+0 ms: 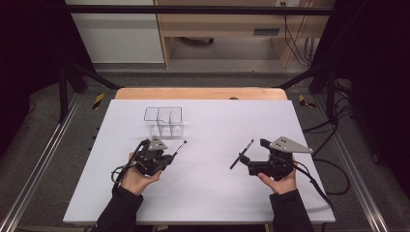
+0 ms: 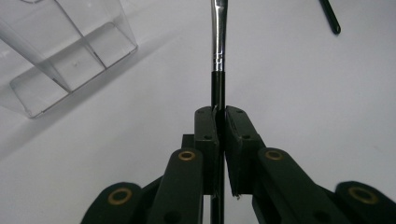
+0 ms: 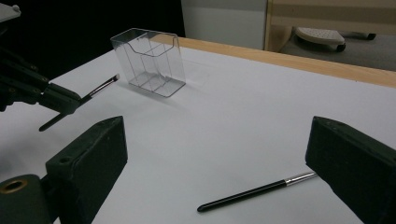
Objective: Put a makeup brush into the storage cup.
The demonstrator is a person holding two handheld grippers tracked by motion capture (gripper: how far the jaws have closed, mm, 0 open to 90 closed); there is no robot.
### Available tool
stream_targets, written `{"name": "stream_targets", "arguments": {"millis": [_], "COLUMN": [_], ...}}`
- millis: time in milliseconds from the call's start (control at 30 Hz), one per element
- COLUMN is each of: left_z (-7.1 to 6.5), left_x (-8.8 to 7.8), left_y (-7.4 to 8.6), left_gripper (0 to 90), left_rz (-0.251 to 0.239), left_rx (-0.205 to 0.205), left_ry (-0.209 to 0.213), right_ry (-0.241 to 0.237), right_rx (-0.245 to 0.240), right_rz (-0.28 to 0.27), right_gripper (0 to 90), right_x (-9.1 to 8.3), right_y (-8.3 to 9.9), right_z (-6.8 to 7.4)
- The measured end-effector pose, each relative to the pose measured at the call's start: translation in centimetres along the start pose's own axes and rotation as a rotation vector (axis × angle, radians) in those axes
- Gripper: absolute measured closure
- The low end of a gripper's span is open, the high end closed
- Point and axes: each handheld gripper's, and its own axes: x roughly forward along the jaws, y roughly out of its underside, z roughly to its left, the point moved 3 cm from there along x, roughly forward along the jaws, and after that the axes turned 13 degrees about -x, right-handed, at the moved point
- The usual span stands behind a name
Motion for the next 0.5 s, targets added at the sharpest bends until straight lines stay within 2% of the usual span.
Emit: {"name": "stream_targets", "arguments": {"millis": [200,500], "left_z": [-0.4,-1.2], "left_x": [-0.5,-0.7], "left_y": [-0.3,-0.6], "left_gripper": [83.5,83.4], "left_rz": [-0.061,-0.106], "left_rx": [-0.004,-0.002], "left_ry": [0.003,0.008], "right_ry": [-0.006,-0.019], "right_rx": [0.008,0.024], "right_rz": [-0.012,-0.031], "right_gripper": [6.0,5.4], "right_x": [0.2,0.3], "right_y": [-0.4,-1.0], "right_z": [0.4,0.8]}}
